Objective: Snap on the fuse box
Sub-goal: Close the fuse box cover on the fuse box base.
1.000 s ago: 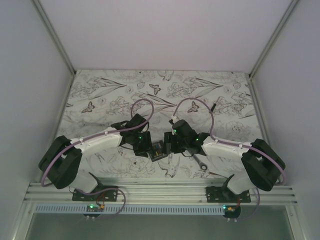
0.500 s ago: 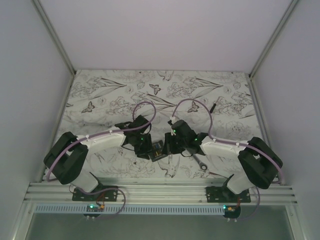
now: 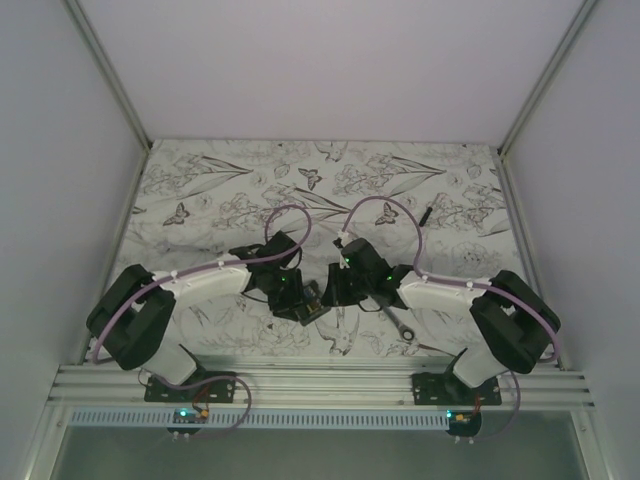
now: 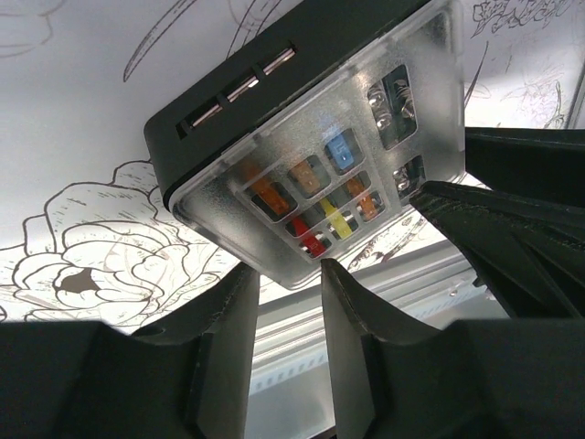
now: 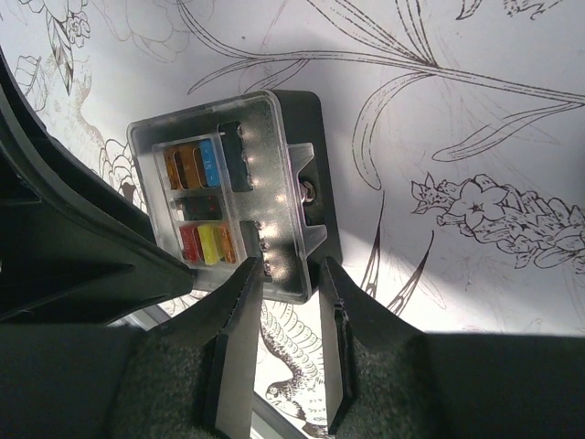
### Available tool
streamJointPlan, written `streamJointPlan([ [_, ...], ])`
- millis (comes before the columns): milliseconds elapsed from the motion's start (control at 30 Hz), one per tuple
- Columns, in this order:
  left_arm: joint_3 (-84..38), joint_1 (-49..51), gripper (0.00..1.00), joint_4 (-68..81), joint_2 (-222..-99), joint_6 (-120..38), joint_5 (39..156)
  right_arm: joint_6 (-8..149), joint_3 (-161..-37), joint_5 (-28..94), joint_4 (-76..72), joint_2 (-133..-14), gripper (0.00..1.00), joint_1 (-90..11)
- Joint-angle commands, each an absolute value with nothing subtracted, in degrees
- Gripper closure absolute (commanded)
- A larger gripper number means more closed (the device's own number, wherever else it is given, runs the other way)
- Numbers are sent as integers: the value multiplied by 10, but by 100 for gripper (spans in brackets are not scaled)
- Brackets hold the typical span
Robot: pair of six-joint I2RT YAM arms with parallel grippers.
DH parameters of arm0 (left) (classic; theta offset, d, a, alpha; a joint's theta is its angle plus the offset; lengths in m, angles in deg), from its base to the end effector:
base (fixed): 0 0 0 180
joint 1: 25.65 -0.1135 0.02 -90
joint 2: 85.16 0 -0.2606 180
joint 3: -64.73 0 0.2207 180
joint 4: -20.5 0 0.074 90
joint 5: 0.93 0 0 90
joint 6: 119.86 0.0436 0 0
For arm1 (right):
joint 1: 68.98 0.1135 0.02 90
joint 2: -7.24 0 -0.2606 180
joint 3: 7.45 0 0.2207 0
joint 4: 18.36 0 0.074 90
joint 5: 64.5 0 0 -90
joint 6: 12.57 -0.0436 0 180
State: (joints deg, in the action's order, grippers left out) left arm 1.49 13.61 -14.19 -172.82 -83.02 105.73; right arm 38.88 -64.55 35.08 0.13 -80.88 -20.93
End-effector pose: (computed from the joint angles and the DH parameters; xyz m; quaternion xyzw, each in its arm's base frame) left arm 0.2010 -0.1804 0.1833 -0.0771 0.9514 -0.2869 0.0815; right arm 0.1795 0.2105 0.1713 -0.1062 0.9293 0.2935 0.1972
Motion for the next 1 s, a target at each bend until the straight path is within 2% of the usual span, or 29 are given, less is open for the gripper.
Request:
streamJointPlan([
  [0,41,140,64,-164,-1733,-829,1022,408,-606,304,123,-856,74,-198],
  [67,40,138,61,-166,-1724,-825,1027,415,-614,299,114,-823,74,-194],
  [233,37,115,57,-182,-1680,-812,1023,447,-674,303,111,-751,61,-200],
  [433,24,70,48,-189,-1661,-793,1028,472,-738,335,83,-768,53,-231],
  [733,-33,50,49,-187,-1733,-774,1031,476,-783,379,44,-863,54,-249],
  [967,-30,41,58,-181,-1762,-777,1040,468,-776,409,40,-909,58,-249],
])
